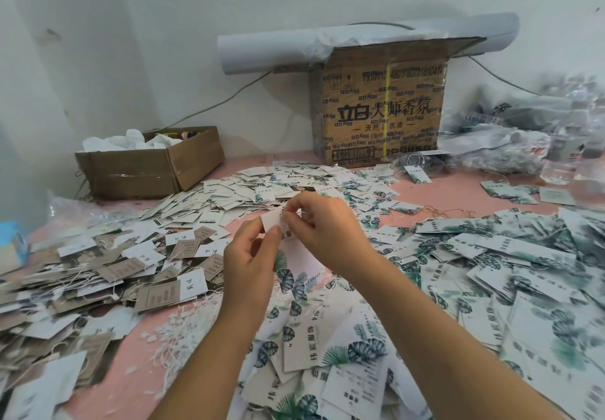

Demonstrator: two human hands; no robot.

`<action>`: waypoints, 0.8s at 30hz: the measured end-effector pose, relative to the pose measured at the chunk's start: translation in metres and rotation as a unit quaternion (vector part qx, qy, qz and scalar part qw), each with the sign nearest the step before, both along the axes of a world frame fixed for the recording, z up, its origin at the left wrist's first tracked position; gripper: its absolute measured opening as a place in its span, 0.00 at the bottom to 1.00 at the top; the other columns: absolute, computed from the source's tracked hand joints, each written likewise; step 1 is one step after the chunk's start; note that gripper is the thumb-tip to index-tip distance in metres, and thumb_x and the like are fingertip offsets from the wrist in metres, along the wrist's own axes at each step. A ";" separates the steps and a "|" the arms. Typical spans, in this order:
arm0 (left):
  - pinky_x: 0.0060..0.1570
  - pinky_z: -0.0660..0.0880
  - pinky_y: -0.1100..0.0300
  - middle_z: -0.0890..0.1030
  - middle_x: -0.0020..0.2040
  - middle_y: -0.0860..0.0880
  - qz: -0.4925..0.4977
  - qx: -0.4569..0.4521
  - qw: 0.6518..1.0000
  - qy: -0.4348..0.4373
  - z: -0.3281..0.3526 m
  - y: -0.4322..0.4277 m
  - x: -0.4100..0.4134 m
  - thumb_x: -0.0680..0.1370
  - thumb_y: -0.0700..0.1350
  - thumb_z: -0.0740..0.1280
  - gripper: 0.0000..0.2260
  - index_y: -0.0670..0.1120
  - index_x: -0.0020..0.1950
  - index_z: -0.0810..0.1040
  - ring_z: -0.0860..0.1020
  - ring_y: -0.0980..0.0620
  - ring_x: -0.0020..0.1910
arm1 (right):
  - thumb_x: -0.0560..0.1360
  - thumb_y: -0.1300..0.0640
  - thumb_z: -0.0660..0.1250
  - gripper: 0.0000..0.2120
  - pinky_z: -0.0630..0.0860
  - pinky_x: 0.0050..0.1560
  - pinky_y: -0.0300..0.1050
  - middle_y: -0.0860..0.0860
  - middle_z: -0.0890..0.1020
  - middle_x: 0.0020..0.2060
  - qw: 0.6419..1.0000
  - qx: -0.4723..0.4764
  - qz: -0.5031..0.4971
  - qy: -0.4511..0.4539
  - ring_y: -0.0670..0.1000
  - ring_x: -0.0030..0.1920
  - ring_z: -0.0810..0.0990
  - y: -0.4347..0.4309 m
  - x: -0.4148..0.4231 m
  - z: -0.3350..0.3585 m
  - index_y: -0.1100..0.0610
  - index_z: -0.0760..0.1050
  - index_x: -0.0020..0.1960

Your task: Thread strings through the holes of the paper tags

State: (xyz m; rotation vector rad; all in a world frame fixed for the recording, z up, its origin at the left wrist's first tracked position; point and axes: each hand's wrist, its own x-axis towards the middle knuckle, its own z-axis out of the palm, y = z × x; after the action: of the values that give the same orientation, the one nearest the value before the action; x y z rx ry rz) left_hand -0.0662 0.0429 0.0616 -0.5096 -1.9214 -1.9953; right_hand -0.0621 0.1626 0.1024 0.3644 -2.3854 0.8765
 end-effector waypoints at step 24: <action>0.29 0.67 0.67 0.73 0.35 0.48 0.015 -0.036 0.999 0.029 0.004 -0.002 0.001 0.77 0.41 0.66 0.07 0.51 0.43 0.80 0.68 0.57 0.29 | 0.77 0.55 0.63 0.06 0.59 0.25 0.37 0.42 0.63 0.18 0.998 0.002 -0.050 0.035 0.41 0.22 0.67 0.002 0.000 -0.003 0.55 0.77 0.46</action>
State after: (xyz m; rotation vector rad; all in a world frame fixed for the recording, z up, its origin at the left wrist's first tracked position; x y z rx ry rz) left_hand -0.0654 0.0411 0.0656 -0.5492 -1.9585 -1.8787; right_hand -0.0617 0.1644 0.0999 0.2696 -2.3199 0.8015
